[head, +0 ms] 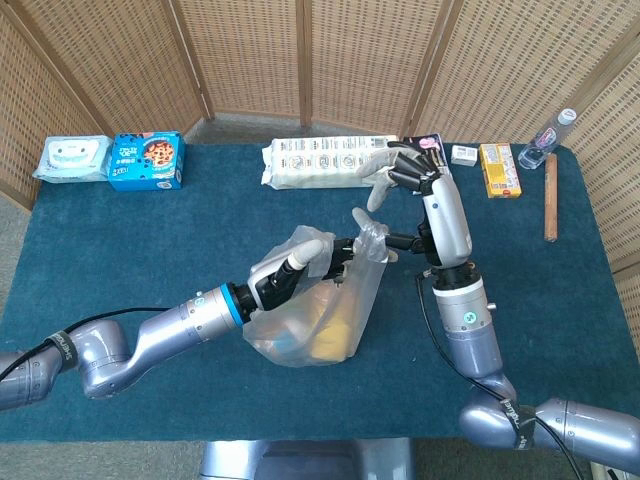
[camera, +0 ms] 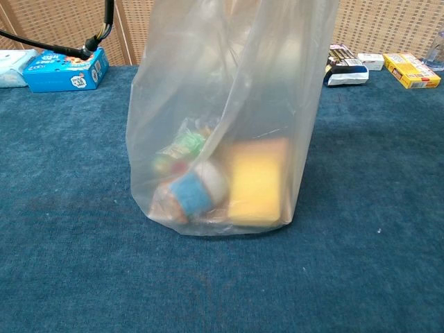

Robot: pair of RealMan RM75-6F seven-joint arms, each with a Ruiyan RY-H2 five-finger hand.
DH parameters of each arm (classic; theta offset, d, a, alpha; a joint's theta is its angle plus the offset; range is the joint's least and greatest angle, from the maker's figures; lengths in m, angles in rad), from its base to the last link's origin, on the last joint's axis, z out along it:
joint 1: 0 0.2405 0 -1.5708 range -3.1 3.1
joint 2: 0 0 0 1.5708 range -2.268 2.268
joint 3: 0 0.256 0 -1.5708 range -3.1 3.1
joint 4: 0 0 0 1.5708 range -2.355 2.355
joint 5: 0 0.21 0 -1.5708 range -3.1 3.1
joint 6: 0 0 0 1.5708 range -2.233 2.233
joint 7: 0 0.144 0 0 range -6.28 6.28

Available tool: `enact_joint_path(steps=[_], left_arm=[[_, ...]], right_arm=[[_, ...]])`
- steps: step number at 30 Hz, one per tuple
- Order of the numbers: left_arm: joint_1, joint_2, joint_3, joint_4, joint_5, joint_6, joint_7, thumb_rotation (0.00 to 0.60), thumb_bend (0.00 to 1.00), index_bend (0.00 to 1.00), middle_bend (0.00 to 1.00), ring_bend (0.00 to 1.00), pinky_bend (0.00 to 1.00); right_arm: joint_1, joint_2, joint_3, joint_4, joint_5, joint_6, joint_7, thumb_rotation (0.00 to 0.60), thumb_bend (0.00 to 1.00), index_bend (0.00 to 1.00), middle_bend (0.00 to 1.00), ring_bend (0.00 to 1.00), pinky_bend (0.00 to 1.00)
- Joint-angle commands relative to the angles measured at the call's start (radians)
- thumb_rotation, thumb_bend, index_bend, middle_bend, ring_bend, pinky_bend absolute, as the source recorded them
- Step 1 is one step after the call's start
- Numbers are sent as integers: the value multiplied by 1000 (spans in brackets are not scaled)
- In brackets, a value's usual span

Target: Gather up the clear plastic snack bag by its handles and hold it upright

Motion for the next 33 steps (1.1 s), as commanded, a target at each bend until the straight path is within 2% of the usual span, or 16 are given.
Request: enact_joint_path(steps=[1, 17, 33], left_arm=[[4, 13, 11, -3, 13, 4, -13, 0, 164, 207, 163, 48, 180], [-16, 17, 42, 12, 53, 25, -63, 0, 164, 207, 162, 48, 179], [-44, 6, 42, 28, 20, 22, -56, 0, 164, 207, 163, 49, 180]], right_arm=[[-2, 2, 1, -1, 1, 0, 3, 600, 329, 633, 433, 320, 174], [-3, 7, -1, 4, 4, -7, 11, 600, 329, 630, 432, 319, 172], [7, -1, -7, 4, 1, -16, 8, 600, 327, 629, 431, 315, 169]])
